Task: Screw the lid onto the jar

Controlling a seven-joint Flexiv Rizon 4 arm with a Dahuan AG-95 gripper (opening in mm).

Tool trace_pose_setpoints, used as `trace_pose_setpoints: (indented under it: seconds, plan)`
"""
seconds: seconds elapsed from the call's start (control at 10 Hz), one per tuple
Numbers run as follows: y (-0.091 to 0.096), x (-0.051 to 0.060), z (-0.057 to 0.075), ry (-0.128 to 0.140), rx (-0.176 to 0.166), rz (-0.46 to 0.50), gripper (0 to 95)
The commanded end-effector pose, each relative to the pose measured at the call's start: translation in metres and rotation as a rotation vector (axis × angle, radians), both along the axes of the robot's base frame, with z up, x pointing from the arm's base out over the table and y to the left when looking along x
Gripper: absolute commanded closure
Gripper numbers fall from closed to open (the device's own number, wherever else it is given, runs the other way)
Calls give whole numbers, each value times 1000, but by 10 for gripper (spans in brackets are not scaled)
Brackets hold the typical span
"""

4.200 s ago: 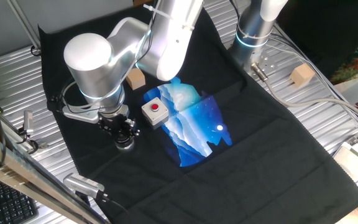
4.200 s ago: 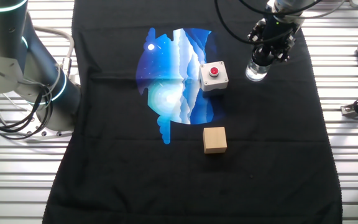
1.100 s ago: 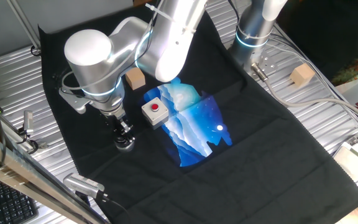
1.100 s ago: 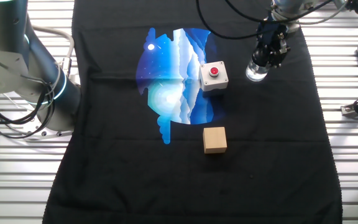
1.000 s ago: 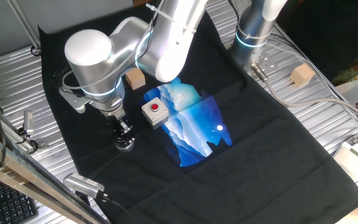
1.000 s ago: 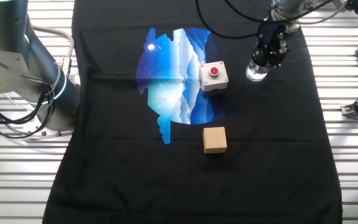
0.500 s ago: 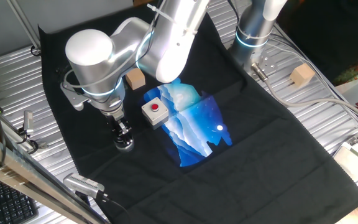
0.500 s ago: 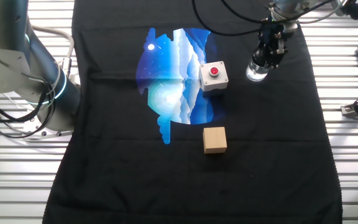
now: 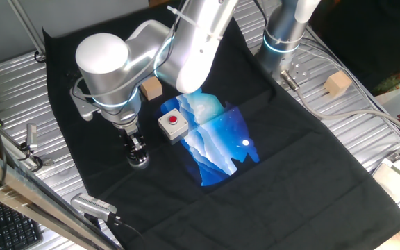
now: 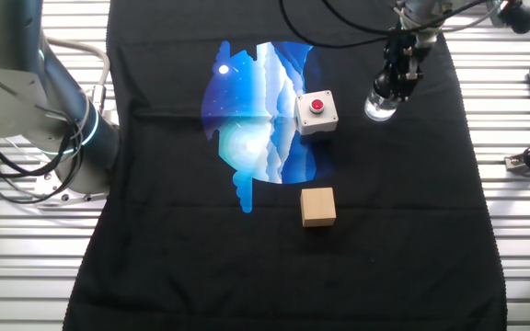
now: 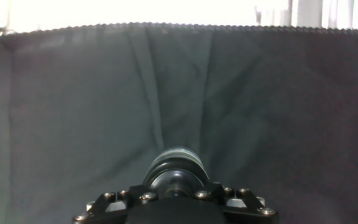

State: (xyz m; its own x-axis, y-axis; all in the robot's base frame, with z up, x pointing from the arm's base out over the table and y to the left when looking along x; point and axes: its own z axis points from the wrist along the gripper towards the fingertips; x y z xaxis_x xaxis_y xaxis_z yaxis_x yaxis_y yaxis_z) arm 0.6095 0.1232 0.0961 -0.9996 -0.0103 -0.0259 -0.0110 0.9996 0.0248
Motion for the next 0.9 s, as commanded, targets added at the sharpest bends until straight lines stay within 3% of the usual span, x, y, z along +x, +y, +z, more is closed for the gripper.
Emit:
trace_pose_setpoints:
  seconds: [0.1,0.5,0.9]
  plan:
    - [-2,0,1,-5,-3,-48,950]
    - [-3,1,0,-27,-7,-114,950]
    - [-3,2,-1,-30,-3,-117,950]
